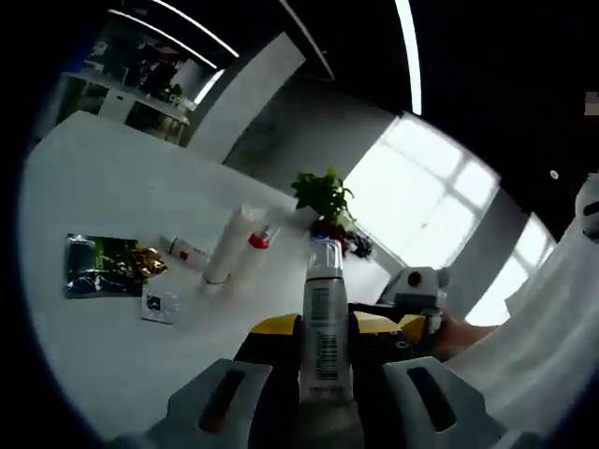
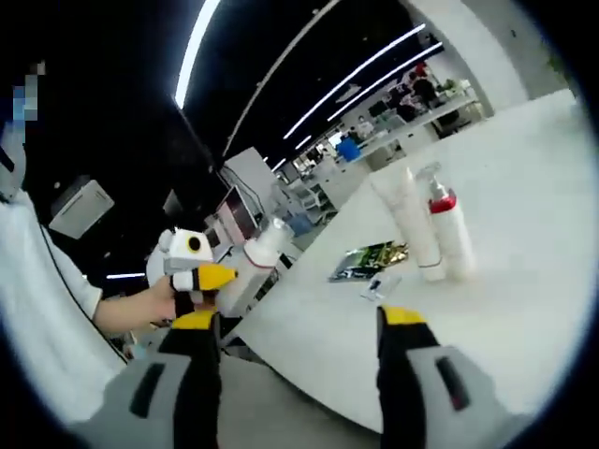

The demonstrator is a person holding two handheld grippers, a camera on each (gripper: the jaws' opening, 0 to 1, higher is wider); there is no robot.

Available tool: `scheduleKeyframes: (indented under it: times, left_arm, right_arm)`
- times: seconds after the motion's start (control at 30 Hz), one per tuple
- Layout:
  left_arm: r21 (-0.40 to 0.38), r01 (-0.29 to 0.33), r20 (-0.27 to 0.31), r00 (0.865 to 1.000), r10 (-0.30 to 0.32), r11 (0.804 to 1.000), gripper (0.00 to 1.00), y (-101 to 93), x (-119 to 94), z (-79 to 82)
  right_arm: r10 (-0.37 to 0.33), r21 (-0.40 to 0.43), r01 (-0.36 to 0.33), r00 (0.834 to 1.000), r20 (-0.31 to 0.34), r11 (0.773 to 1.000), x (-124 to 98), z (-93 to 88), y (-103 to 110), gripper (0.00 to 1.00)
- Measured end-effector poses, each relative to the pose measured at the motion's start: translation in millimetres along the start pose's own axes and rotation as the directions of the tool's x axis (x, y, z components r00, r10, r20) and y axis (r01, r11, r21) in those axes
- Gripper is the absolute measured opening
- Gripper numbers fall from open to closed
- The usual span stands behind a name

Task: Arrange the skincare products in the storage area until every visible bottle or jar stands upright without overlapping.

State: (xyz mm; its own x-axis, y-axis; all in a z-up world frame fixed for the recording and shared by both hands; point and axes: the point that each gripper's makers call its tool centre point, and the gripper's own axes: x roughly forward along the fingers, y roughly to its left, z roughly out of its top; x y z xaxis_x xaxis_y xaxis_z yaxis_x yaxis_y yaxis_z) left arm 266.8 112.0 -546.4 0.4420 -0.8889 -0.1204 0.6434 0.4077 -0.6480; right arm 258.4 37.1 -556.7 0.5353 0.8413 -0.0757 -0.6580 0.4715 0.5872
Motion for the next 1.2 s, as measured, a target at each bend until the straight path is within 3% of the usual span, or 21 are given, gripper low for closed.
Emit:
scheduleKeyframes:
  times: [0.2, 0.4, 0.63, 0.8, 1.0, 1.07, 1.13, 1.17, 1.2]
  left_arm:
    - [-0.019, 0.074, 0.024, 0.997, -0.073, 0.997, 0.17, -17.8, 1.1, -1.3]
    - [-0.034, 0.158, 0.035, 0.987, -0.157, 0.987, 0.17, -39.2, 6.2, 0.3]
    - [-0.062, 0.249, 0.039, 0.968, -0.247, 0.967, 0.17, -60.7, 16.9, -0.6]
    - [-0.061, 0.263, 0.017, 0.965, -0.263, 0.963, 0.17, -64.9, 20.1, -5.2]
    - [-0.045, 0.271, 0.012, 0.963, -0.271, 0.962, 0.17, -67.9, 20.7, -4.0]
    - [-0.005, 0.253, 0.004, 0.968, -0.253, 0.968, 0.18, -67.9, 21.8, -3.1]
    - [0.150, 0.125, -0.007, 0.992, -0.126, 0.981, 0.20, -55.9, 24.2, 2.6]
    - [0.292, 0.054, -0.020, 0.999, -0.050, 0.955, 0.21, -54.1, 24.0, 5.9]
    - [0.364, 0.033, -0.033, 0.999, -0.023, 0.931, 0.20, -55.6, 24.1, 6.5]
  right_arm:
    - [0.074, 0.074, -0.082, 0.991, 0.108, 0.994, 2.2, 27.4, 18.1, 0.68]
    - [0.127, 0.149, -0.150, 0.981, 0.149, 0.977, 7.9, 32.2, 26.9, 0.63]
    - [0.229, 0.225, -0.266, 0.957, 0.178, 0.937, 18.3, 37.7, 47.3, 0.41]
    - [0.249, 0.231, -0.290, 0.949, 0.191, 0.929, 18.8, 42.9, 51.9, 0.22]
    - [0.231, 0.239, -0.277, 0.951, 0.205, 0.931, 15.5, 45.7, 53.7, 0.21]
    - [0.201, 0.237, -0.247, 0.958, 0.204, 0.940, 14.8, 46.7, 51.5, 0.21]
    - [0.130, 0.202, -0.170, 0.972, 0.196, 0.964, 16.2, 46.9, 42.7, 0.20]
    - [0.095, 0.157, -0.125, 0.978, 0.186, 0.980, 16.7, 46.8, 38.2, 0.20]
    - [0.075, 0.128, -0.097, 0.984, 0.163, 0.987, 17.4, 44.9, 37.6, 0.20]
